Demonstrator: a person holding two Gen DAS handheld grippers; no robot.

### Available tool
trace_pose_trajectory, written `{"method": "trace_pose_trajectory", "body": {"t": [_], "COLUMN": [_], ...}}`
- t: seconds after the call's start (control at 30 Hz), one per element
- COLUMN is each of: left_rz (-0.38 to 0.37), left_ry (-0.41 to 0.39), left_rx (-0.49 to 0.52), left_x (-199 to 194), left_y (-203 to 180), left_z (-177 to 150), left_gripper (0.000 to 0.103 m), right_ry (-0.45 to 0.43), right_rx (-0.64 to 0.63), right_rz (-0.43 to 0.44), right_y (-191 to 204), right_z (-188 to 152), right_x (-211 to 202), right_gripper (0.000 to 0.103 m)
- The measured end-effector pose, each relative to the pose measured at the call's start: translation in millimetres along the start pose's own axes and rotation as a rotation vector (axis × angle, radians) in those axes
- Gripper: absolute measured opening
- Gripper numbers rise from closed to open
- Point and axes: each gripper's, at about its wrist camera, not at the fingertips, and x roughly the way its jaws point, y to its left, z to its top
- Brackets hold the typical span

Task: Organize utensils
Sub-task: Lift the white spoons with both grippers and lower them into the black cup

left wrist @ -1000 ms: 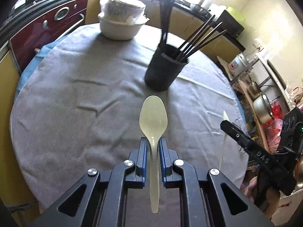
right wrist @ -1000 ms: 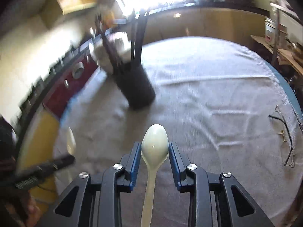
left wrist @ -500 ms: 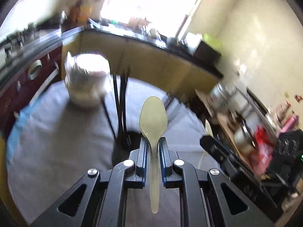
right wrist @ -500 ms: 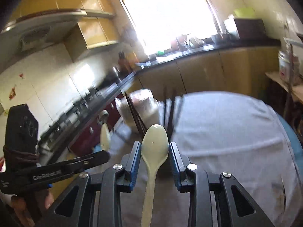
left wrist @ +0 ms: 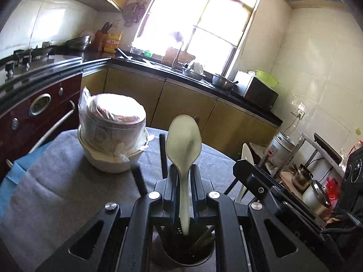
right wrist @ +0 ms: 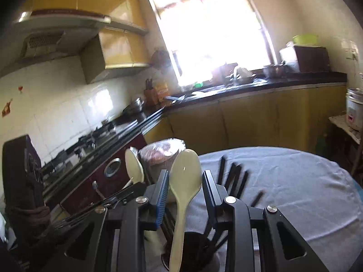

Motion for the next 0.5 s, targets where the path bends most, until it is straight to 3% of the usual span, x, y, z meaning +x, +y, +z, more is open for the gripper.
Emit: {"method": "trace_pose_trajectory", "body": {"t": [0.2,0.5], "left_rz": [-0.004,-0.001], "left_ry": [-0.004,0.0], "left_rx": [-0.013,0.101], "left_x": [10.7,4.5], "left_y": [10.0,0.5], "left_z": [-7.4,-21.9], "left_gripper": [0.012,0.012], "right_ry": [0.023,-0.01], "right_rx": [0.024,0.004], "right_rz": [0.007,-0.017], "right_y": [-10.9,-15.5], "right_z": [-12.2,-16.2], "right_x": [19.6,27.9], "right_gripper": [0.032,0.033]}}
